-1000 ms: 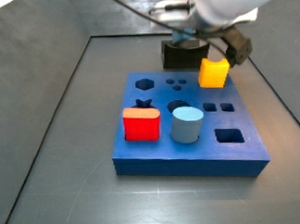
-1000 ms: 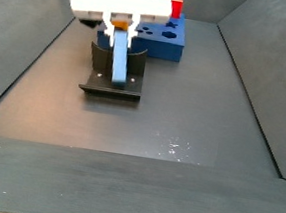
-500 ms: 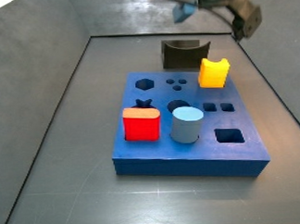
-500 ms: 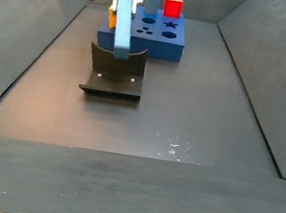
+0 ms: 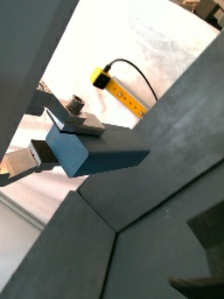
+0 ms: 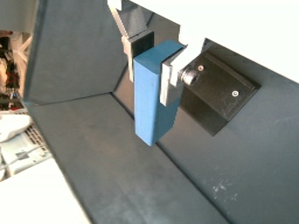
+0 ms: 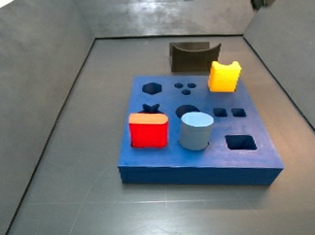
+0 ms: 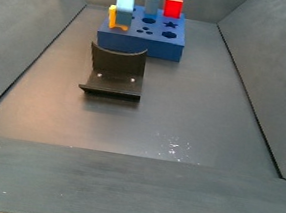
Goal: Pick up the rectangle object. Move up. Place the rectangle object on the fixture. Regrasp the rectangle object. Move to above the board. Insert the rectangle object.
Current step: Move to above the board.
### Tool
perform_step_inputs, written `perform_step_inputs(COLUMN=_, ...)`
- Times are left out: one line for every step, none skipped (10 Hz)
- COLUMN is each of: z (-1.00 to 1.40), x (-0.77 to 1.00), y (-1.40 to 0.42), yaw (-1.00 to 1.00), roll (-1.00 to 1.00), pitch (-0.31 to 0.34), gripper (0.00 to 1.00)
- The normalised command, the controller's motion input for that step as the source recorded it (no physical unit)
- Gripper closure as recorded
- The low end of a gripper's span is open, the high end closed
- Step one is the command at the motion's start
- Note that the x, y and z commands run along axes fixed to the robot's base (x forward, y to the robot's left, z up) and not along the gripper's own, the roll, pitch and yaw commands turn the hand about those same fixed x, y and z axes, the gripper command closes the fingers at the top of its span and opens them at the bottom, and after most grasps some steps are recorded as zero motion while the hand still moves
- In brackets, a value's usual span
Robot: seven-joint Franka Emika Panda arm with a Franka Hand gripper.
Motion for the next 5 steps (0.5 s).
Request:
perform_step_inputs(z=1.00, x=-0.09, y=-0.01, yaw=-0.11, roll=0.02, pitch=0.184, gripper=1.00)
perform_step_inputs(z=1.00, x=-0.09, y=-0.01, yaw=-0.05, roll=-0.02, pitch=0.224, gripper=1.00)
perform_step_inputs(z=1.00, x=-0.09, y=-0.02, yaw=-0.01, roll=-0.04, pitch=0.235, gripper=1.00)
perform_step_inputs(z=1.00, x=-0.09, y=-0.02, yaw=0.02, roll=-0.05, pitch=0.236, gripper=1.00)
perform_step_inputs(z=0.85, x=-0.06, y=-0.02, yaw=0.07, roll=-0.08, pitch=0.232, gripper=1.00)
